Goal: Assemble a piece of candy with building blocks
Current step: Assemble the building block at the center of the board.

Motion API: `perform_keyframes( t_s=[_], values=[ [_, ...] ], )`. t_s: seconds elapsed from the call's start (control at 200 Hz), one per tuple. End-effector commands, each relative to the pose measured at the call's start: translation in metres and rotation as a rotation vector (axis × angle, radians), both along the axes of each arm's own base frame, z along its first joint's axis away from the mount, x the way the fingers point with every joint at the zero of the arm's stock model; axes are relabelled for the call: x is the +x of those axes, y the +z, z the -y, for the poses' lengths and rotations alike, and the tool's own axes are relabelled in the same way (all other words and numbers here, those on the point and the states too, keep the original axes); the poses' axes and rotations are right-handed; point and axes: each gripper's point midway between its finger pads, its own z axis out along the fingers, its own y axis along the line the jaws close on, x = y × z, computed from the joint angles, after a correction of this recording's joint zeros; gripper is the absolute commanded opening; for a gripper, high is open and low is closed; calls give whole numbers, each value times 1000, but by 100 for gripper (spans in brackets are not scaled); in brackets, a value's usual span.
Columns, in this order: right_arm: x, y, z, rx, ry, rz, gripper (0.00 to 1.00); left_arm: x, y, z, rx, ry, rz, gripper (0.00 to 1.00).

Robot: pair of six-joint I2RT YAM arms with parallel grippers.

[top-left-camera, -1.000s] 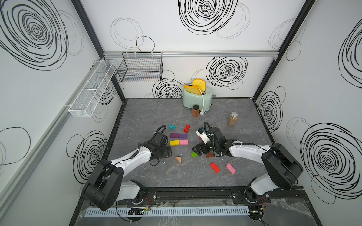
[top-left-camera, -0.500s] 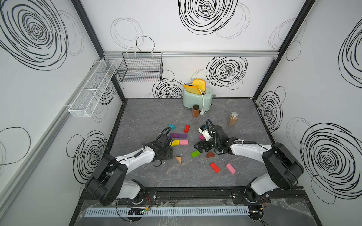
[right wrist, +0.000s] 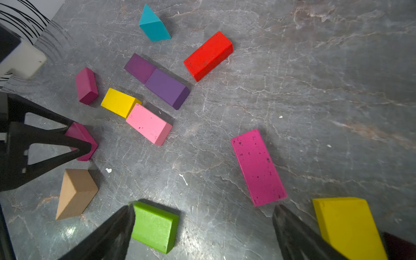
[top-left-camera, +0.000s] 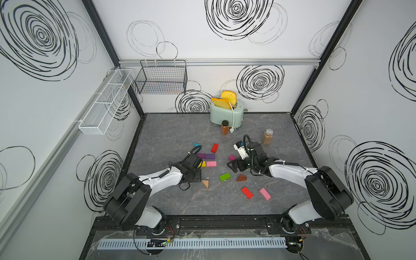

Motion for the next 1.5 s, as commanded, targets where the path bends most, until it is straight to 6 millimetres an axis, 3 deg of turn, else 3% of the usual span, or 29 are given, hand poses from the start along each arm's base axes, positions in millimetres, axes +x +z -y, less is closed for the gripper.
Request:
perform_keyframes(
  t_s=[0.0,0.44,0.915,1.155,1.236,1.351,1.496],
  values=[
    [-5,4,4,3,13,12,99,16,5,20,-47,12,23,55],
    [0,7,11,9,-4,15,99,41,-9,29,-25,26,28,56],
    [3,9,10,24,-2,16,99,49,-14,4,61,62,38,56],
    [4,10,11,22,-2,18,99,54,-15,4,55,57,43,57],
    [4,10,11,20,-3,21,99,54,-15,6,49,51,41,62],
    [4,12,12,18,-6,27,99,53,-10,7,45,41,45,76],
    [4,15,13,15,-8,31,99,56,11,8,28,28,76,93]
  ],
)
